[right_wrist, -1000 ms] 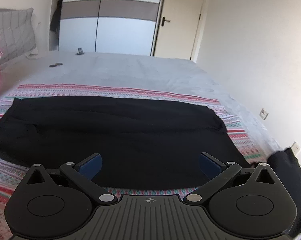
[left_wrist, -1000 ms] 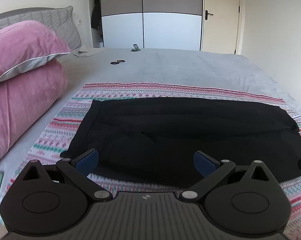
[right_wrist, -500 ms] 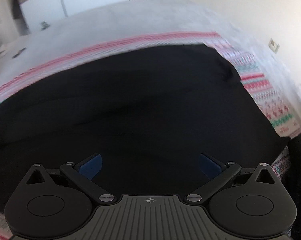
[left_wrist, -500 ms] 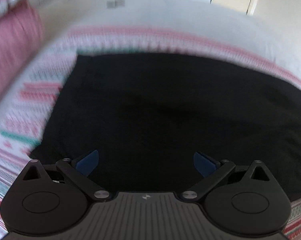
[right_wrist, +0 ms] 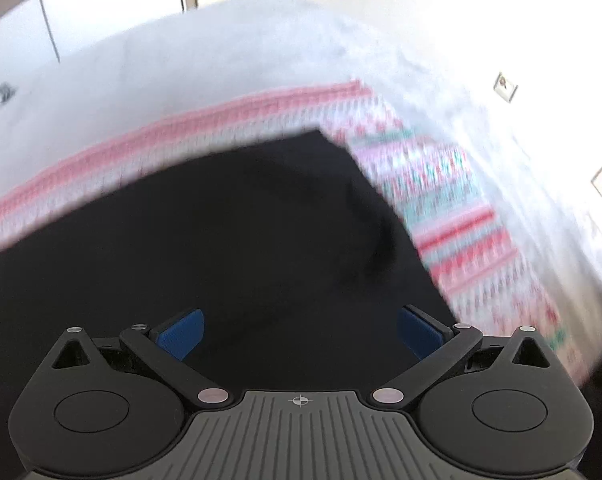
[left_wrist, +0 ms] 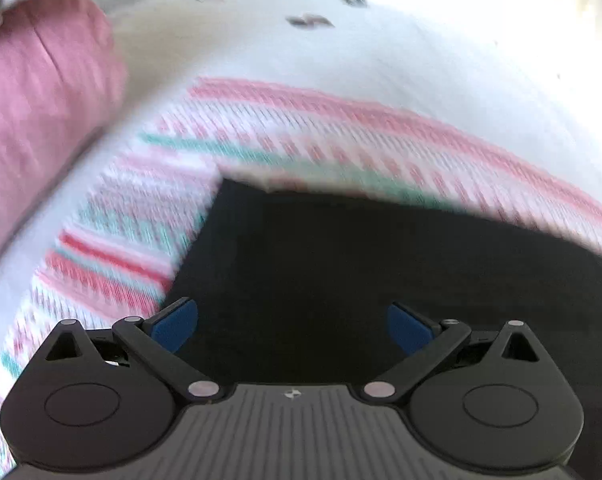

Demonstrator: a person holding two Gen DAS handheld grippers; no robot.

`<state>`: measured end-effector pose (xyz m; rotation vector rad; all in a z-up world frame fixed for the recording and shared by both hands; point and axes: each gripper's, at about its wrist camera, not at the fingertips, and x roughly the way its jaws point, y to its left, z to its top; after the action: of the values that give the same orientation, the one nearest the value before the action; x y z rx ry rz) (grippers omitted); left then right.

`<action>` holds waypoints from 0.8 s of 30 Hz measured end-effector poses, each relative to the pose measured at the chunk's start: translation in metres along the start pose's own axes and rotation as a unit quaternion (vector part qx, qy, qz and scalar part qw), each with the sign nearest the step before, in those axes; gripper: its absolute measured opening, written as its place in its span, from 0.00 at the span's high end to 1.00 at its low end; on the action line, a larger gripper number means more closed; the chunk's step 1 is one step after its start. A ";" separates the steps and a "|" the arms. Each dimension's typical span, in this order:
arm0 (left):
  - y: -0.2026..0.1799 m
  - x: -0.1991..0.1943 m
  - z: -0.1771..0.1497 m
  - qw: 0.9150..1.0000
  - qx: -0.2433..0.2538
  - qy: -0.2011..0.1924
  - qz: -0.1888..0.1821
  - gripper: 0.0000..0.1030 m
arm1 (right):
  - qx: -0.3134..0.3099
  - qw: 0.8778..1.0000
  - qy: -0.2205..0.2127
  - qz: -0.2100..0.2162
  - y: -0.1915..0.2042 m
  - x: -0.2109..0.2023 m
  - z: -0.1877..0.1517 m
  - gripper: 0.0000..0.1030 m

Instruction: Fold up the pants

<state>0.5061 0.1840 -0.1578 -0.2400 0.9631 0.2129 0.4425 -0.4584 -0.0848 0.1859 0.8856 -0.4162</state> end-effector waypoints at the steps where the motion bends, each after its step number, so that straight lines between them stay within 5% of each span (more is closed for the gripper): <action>1: 0.002 0.006 0.012 1.000 -0.011 -0.003 -0.002 0.02 | 0.009 1.000 -0.004 0.009 0.001 0.004 0.012 0.00; 5: 0.003 0.037 0.047 0.998 -0.044 0.030 -0.026 0.02 | 0.063 0.997 0.003 0.046 -0.002 0.029 0.053 0.00; 11: 0.015 0.096 0.056 0.997 -0.051 0.057 -0.027 0.03 | 0.091 0.995 0.002 0.031 0.000 0.082 0.099 0.02; 18: 0.023 0.121 0.066 0.996 -0.066 0.058 0.007 0.05 | 0.100 0.995 -0.002 0.000 0.006 0.129 0.121 0.09; 20: 0.019 0.121 0.065 0.997 -0.054 0.037 0.032 0.21 | 0.106 0.994 0.008 0.007 0.010 0.149 0.125 0.28; 22: 0.015 0.119 0.062 0.998 -0.024 0.016 0.063 0.63 | 0.107 0.994 0.009 0.001 0.013 0.163 0.122 0.60; 24: 0.021 0.112 0.060 0.998 -0.017 0.002 0.056 0.94 | 0.069 0.997 -0.019 -0.022 0.023 0.164 0.116 0.86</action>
<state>0.6088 0.2300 -0.2199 -0.2172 0.9778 0.3315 0.6267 -0.5209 -0.1408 0.2860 0.8253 -0.5206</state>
